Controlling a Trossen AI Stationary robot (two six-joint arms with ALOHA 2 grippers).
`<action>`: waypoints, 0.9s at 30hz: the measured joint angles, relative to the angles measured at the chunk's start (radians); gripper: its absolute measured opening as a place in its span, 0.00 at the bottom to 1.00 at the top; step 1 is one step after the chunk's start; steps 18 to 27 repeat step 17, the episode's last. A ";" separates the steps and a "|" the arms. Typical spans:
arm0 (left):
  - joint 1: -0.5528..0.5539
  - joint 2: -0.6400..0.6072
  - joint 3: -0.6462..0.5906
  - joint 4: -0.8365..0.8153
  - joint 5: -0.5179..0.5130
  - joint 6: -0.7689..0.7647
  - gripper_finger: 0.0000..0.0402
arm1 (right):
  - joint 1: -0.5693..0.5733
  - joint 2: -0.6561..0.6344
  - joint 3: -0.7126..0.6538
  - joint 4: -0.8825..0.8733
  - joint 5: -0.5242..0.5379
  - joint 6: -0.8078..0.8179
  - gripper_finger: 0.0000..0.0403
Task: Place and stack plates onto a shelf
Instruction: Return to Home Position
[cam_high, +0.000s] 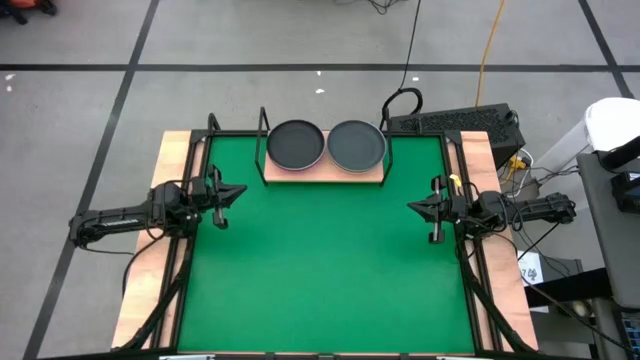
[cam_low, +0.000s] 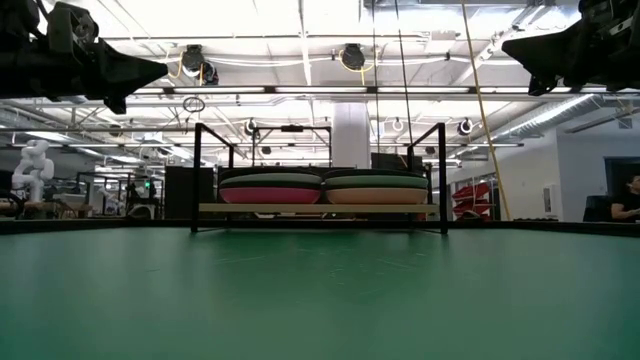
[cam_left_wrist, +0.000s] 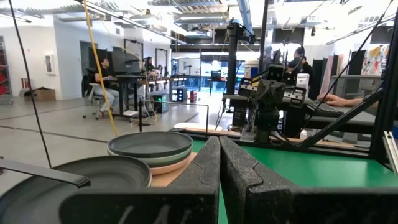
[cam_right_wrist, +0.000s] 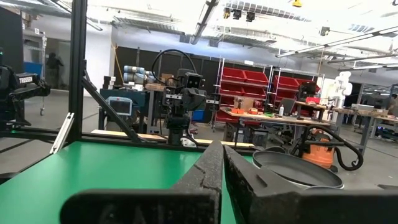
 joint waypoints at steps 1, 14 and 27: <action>0.000 0.000 0.000 0.000 0.000 0.000 0.00 | 0.000 0.000 0.000 0.000 0.000 0.000 0.00; 0.000 0.000 0.000 0.000 0.000 0.000 0.00 | 0.000 0.000 0.000 0.000 0.000 0.000 0.00; 0.000 0.000 0.000 0.000 0.000 0.000 0.00 | 0.000 0.000 0.000 0.000 0.000 0.000 0.00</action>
